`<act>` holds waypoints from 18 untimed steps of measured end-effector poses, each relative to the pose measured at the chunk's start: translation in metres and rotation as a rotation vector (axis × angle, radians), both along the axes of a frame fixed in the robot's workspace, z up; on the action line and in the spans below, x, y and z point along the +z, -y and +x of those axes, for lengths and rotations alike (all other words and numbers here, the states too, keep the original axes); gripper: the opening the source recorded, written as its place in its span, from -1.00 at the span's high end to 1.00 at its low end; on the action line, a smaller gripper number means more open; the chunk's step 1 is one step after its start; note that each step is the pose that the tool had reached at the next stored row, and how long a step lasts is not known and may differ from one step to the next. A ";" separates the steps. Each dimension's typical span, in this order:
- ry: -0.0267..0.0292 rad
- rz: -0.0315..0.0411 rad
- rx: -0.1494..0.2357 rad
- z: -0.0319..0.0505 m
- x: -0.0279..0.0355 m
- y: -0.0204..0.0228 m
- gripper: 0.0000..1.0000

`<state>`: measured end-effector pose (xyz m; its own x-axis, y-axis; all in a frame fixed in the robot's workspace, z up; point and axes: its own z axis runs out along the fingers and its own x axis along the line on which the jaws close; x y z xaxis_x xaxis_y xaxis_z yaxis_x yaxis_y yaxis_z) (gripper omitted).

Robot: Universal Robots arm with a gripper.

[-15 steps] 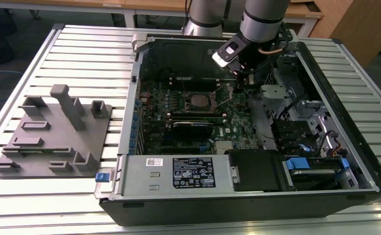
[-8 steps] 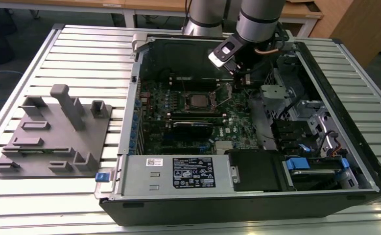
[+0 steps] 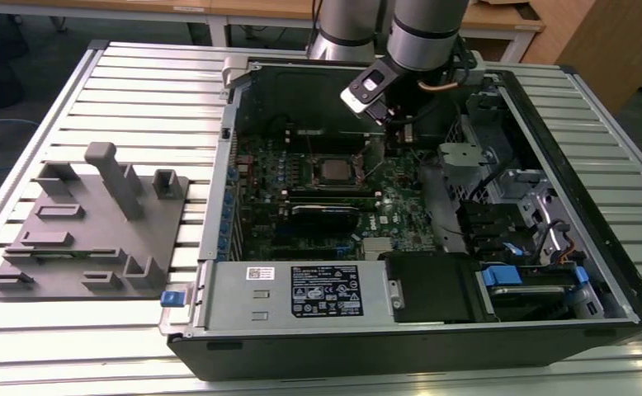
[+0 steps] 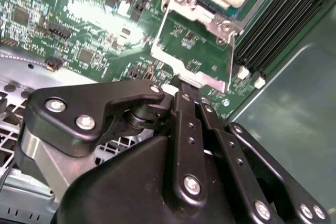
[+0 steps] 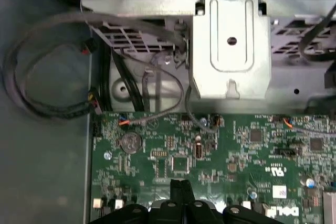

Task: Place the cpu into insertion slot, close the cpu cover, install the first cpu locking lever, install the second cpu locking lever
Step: 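Close the cpu cover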

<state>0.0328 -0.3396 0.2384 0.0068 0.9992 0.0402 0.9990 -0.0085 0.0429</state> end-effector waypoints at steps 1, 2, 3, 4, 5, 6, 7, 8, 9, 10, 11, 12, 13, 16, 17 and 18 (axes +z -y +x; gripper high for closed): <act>0.0006 0.0000 0.000 -0.0019 0.0000 0.0000 0.79; 0.0011 0.0000 0.000 -0.0037 0.0000 0.0000 0.79; 0.0017 -0.0001 0.000 -0.0057 0.0000 0.0000 0.79; 0.0022 0.0000 0.000 -0.0075 -0.0001 0.0000 0.79; 0.0029 0.0000 0.000 -0.0094 -0.0001 0.0000 0.79; 0.0034 0.0000 0.000 -0.0112 -0.0001 0.0000 0.79; 0.0040 0.0000 0.000 -0.0131 -0.0002 0.0000 0.79; 0.0047 0.0000 0.000 -0.0150 -0.0002 0.0000 0.79; 0.0054 0.0000 0.000 -0.0171 -0.0002 0.0000 0.79; 0.0059 0.0000 0.000 -0.0189 -0.0003 0.0000 0.79; 0.0064 -0.0001 0.000 -0.0207 -0.0003 0.0000 0.79; 0.0070 -0.0001 0.000 -0.0226 -0.0003 0.0000 0.79; 0.0075 0.0000 0.000 -0.0243 -0.0004 0.0000 0.79; 0.0086 0.0000 0.000 -0.0289 -0.0004 0.0000 0.79; 0.0089 0.0000 0.000 -0.0301 -0.0005 0.0000 0.79; 0.0091 0.0000 0.000 -0.0314 -0.0005 0.0000 0.79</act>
<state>0.0014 -0.3396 0.2379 0.0065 0.9992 0.0402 0.9986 -0.0086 0.0520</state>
